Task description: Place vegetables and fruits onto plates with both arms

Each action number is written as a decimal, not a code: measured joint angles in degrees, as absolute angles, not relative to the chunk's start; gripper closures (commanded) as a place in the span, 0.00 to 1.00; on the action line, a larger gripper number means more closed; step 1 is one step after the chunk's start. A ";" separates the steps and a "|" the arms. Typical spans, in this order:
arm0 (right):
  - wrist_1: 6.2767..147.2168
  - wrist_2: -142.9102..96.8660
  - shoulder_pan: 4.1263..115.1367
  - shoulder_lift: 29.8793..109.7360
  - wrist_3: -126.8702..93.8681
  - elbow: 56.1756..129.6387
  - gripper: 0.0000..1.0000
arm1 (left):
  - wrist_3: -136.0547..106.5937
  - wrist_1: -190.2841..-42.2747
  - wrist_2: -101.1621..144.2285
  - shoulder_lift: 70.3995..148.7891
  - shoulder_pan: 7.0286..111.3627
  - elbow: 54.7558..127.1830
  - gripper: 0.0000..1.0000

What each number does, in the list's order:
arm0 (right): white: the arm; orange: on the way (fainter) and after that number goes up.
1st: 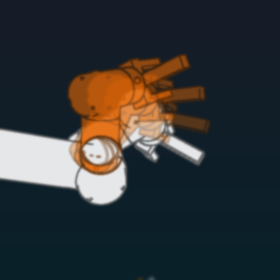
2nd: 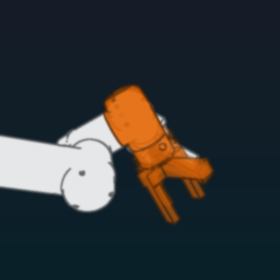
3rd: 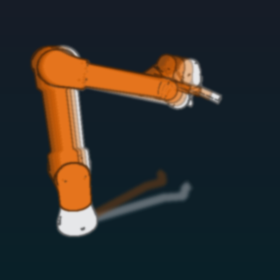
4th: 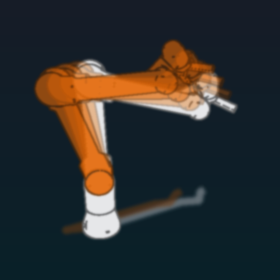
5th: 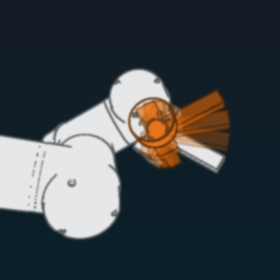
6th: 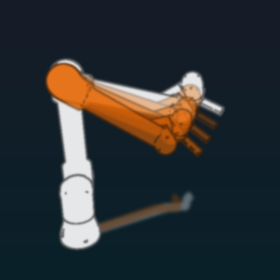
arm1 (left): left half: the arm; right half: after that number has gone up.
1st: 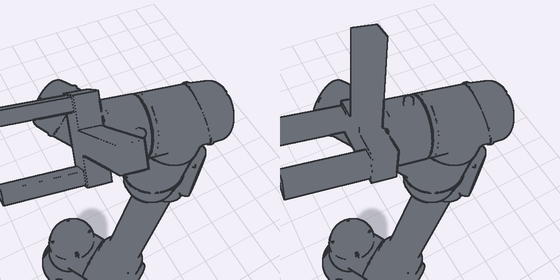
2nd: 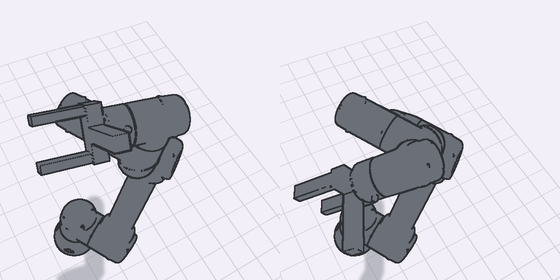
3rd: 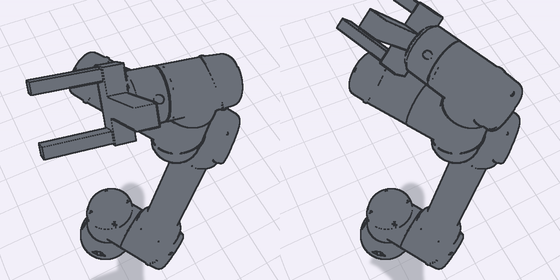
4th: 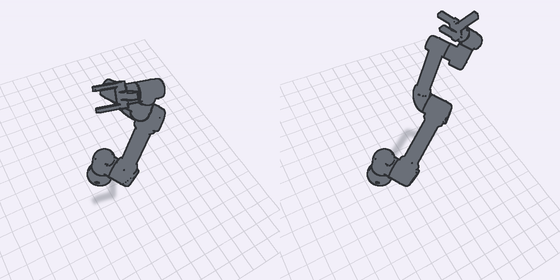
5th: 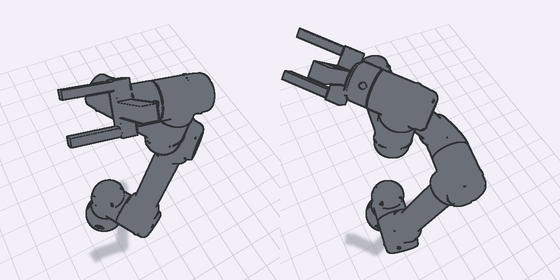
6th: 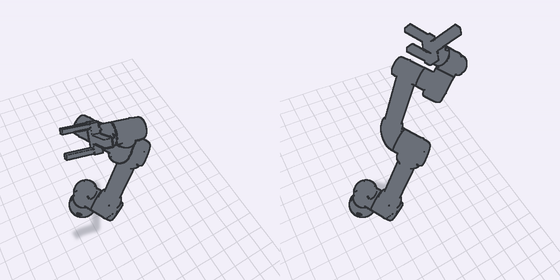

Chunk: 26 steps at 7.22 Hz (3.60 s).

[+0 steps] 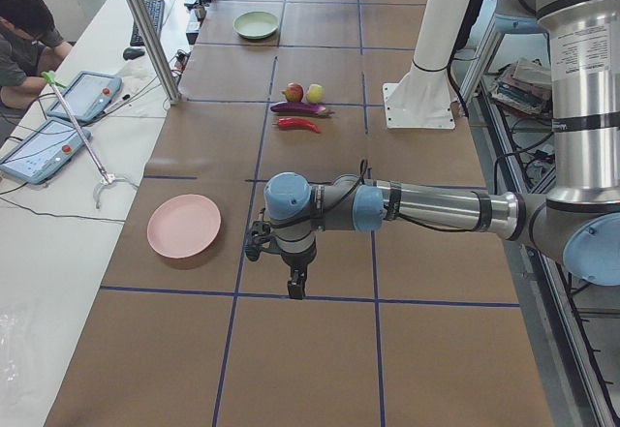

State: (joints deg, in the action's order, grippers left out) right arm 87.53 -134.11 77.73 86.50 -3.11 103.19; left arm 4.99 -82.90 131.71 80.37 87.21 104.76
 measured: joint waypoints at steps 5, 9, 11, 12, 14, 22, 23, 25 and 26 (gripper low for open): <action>87.65 -127.63 54.64 68.30 -36.33 106.78 0.00 | 4.92 -83.04 131.84 80.39 86.53 104.82 0.00; 92.43 -101.45 29.72 56.02 -67.11 106.66 0.00 | 4.92 -82.98 131.88 80.42 86.23 104.78 0.00; 95.60 -94.21 23.79 49.30 -71.94 100.45 0.00 | 4.92 -82.97 131.86 80.41 85.62 104.77 0.00; 95.97 -92.48 22.62 46.11 -72.91 96.48 0.00 | 4.92 -82.97 131.85 80.37 85.49 104.77 0.00; 96.12 -91.11 22.04 43.10 -73.01 92.02 0.00 | 4.92 -82.95 131.84 80.34 85.44 104.77 0.00; 96.33 -89.46 20.94 42.59 -70.86 86.41 0.71 | 4.92 -82.96 131.86 80.33 85.15 104.42 0.00; 96.60 -89.69 20.83 42.55 -70.80 86.94 0.71 | 4.92 -82.96 131.86 80.33 85.12 104.42 0.00; 101.69 -91.07 22.09 42.35 -69.73 92.54 0.71 | 4.92 -82.97 131.92 80.33 85.08 104.43 0.00; 105.43 -93.36 24.08 42.39 -67.50 96.34 0.71 | 4.92 -82.97 131.92 80.33 85.05 104.50 0.00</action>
State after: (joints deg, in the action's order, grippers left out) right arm 105.43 -93.36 24.08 42.39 -67.50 96.34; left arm 4.92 -82.97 131.92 80.33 85.05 104.50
